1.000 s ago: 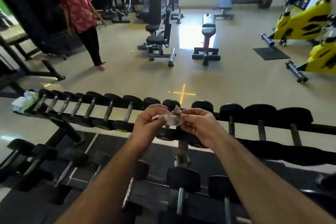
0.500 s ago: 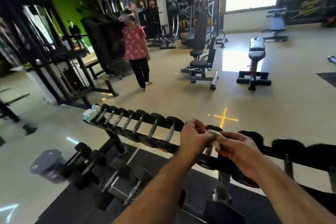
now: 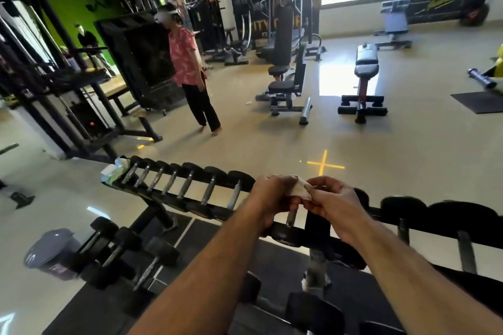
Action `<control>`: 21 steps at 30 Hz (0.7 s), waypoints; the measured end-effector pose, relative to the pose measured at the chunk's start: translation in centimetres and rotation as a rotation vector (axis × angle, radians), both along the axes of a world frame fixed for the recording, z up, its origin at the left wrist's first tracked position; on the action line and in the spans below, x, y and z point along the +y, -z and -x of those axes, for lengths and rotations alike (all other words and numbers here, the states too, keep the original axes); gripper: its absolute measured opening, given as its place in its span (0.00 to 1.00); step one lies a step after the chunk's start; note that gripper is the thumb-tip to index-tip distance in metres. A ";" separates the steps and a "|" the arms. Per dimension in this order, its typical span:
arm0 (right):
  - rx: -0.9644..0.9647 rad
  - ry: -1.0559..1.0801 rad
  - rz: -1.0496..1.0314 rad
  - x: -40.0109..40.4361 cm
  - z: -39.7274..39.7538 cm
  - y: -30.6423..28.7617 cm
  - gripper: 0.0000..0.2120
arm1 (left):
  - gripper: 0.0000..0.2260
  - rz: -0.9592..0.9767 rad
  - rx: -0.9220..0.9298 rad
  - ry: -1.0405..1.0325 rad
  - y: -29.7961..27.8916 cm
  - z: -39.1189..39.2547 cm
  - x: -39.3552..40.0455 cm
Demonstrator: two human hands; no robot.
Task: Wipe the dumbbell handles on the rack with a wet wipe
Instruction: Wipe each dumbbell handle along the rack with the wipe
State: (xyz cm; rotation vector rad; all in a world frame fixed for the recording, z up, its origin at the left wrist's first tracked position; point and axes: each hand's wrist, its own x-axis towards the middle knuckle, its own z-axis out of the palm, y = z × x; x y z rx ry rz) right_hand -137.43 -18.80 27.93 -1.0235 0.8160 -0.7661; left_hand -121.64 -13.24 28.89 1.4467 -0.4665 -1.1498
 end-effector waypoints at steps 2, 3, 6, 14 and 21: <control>0.050 -0.003 0.015 -0.7 0.4 0.8 0.03 | 0.22 -0.021 0.063 0.033 1.2 0.4 -0.7; 0.076 -0.004 0.019 -1.0 0.7 1.4 0.03 | 0.20 -0.031 0.073 0.059 2.2 0.6 -1.1; 0.178 -0.015 0.018 -2.2 1.8 4.4 0.02 | 0.10 -0.076 0.014 0.081 5.1 0.4 -1.6; 1.064 -0.100 0.435 -6.7 7.3 15.0 0.11 | 0.03 -0.104 -0.363 -0.063 14.2 -4.2 -4.5; 1.592 -0.352 0.585 -7.8 11.5 17.8 0.27 | 0.11 -0.177 -0.254 0.096 20.3 -1.6 -7.0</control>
